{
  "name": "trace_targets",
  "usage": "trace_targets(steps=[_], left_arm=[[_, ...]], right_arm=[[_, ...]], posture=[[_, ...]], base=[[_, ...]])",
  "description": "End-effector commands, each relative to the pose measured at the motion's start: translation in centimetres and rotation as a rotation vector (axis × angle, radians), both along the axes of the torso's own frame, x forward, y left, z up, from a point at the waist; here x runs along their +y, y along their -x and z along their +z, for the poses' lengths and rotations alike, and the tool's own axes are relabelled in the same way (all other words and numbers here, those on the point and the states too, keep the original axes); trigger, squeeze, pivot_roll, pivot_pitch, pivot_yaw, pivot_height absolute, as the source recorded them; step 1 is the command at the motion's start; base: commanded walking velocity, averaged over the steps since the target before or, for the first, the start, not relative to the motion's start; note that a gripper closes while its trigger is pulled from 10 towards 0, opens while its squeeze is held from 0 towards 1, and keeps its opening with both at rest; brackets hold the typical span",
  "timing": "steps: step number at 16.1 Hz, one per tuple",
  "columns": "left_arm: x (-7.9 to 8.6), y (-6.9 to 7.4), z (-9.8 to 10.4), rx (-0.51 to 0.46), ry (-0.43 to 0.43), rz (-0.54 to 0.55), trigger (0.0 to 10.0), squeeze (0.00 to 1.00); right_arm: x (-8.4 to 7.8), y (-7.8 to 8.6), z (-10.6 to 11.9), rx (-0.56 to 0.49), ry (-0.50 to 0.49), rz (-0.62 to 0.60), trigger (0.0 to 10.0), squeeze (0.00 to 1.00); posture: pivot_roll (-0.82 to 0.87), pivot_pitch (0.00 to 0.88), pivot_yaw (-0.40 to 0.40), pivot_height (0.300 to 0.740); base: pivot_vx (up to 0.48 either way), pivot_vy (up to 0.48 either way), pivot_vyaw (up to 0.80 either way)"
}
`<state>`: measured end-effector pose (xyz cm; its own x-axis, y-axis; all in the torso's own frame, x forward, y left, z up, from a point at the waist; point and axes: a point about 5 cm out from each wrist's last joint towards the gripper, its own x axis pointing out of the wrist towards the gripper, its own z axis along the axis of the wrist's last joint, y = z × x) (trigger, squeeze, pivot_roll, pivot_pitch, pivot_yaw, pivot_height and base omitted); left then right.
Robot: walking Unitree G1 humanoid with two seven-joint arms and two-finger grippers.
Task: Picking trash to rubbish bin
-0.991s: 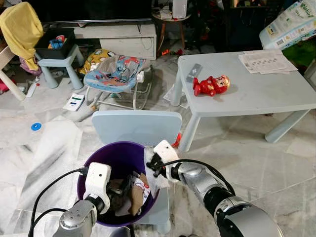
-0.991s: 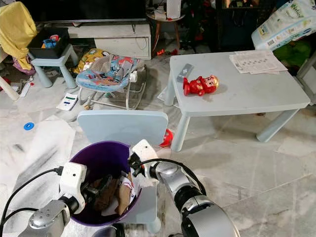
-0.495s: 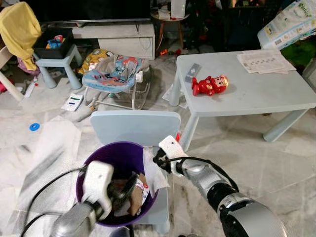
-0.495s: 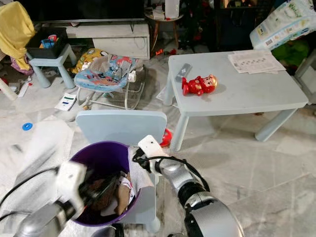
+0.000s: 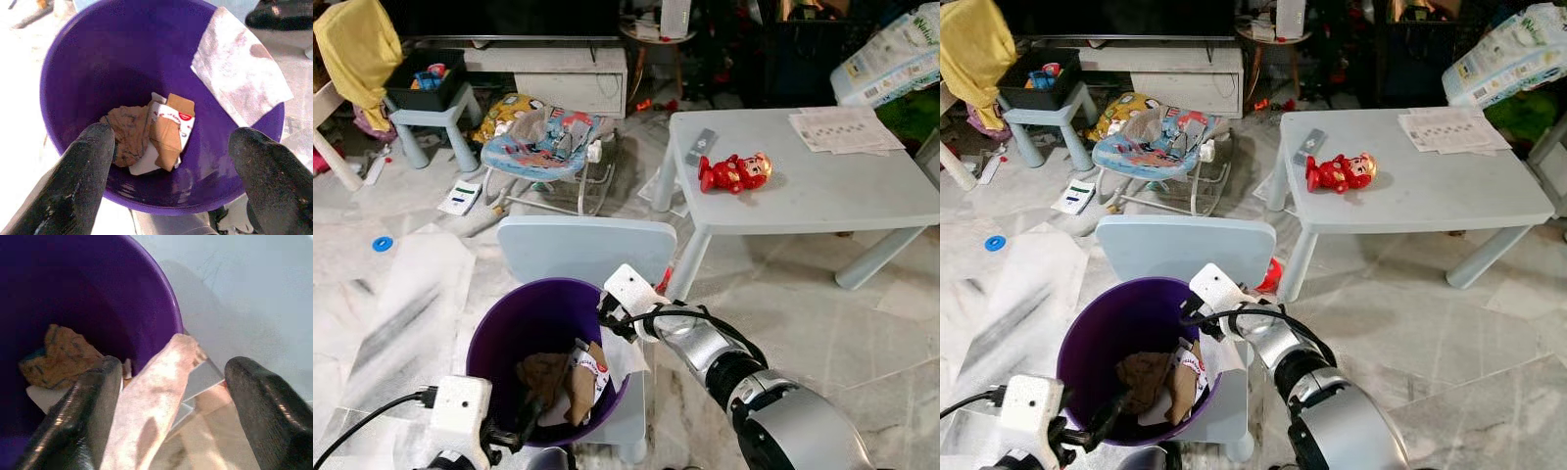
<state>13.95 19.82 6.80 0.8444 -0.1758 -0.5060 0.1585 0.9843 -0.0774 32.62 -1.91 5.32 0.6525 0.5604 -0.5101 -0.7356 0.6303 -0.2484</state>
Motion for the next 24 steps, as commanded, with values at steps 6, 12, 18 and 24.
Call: trace_targets(steps=[6, 12, 18, 24], left_arm=[[1.7, 0.7, -2.3, 0.033, -0.036, 0.018, 10.0, 0.00], [2.6, 0.9, -4.0, 0.050, -0.038, 0.016, 10.0, 0.00], [2.4, 0.7, -6.0, 0.061, -0.031, 0.005, 10.0, 0.00], [2.8, 0.7, -7.1, 0.064, -0.031, 0.002, 10.0, 0.00]], right_arm=[[0.0, 1.5, -2.2, 0.114, 0.111, -0.017, 10.0, 0.00], [0.3, 2.7, -3.4, 0.211, 0.077, -0.038, 10.0, 0.00], [0.5, 4.6, -5.1, 0.321, 0.053, -0.043, 0.0, 0.00], [0.3, 4.8, -5.4, 0.339, 0.046, -0.047, 0.0, 0.00]], posture=[[0.23, 0.145, -0.075, 0.740], [0.23, 0.151, -0.079, 0.740], [0.23, 0.156, -0.081, 0.740], [0.23, 0.157, -0.083, 0.740]], base=[[0.000, 0.000, 0.00], [0.000, 0.000, 0.00], [0.000, 0.000, 0.00], [0.000, 0.000, 0.00]])
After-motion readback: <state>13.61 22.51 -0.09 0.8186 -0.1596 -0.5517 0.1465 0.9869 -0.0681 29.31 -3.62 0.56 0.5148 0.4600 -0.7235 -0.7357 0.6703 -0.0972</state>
